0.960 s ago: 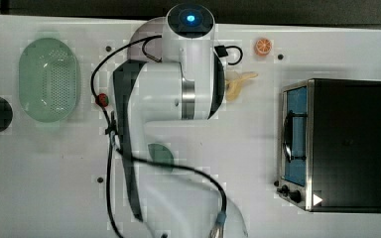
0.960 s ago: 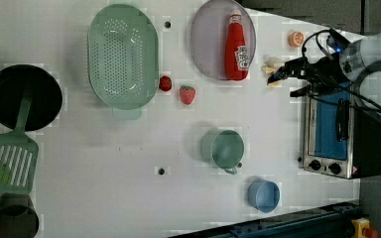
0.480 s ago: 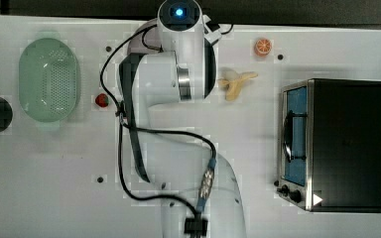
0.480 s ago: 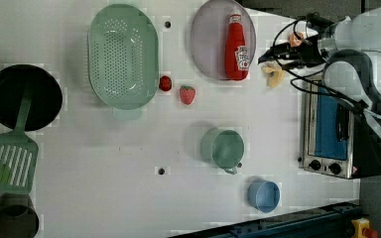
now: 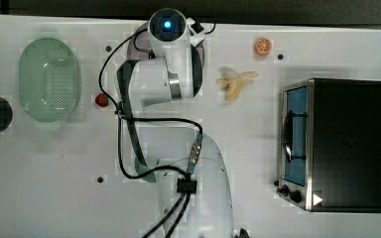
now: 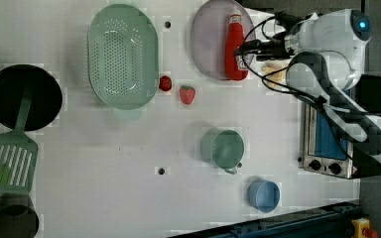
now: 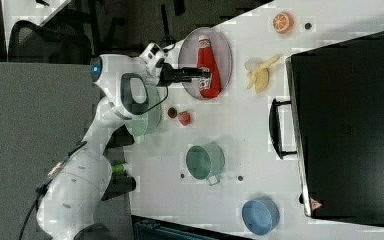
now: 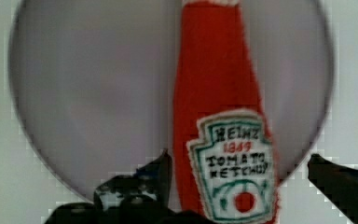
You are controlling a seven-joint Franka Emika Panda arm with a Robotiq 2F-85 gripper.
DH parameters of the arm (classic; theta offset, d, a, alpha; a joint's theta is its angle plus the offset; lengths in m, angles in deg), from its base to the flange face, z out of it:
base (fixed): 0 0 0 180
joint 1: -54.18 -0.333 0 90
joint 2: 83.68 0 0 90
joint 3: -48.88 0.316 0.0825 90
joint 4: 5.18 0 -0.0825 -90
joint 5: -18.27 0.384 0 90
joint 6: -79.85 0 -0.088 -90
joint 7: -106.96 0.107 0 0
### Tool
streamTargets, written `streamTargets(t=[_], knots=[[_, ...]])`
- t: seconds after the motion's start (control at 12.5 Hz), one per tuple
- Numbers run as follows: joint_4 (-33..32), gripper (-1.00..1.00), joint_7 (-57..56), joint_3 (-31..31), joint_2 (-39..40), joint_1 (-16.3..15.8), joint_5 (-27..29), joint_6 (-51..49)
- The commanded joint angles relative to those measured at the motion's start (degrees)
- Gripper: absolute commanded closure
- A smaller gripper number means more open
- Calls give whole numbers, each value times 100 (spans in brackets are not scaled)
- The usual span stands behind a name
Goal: Pick ketchup from plate and place it on table.
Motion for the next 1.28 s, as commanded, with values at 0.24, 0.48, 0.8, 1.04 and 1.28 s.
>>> streamTargets(t=[0.24, 0.48, 0.8, 1.04, 1.28], knots=[[485, -100, -265, -9, 504, -29, -131, 334], [618, -100, -264, -17, 712, -33, -131, 445], [626, -68, -255, -15, 776, -42, -132, 554], [685, -18, -251, -2, 769, -39, -130, 565], [702, -18, -240, 8, 755, -41, -121, 561]])
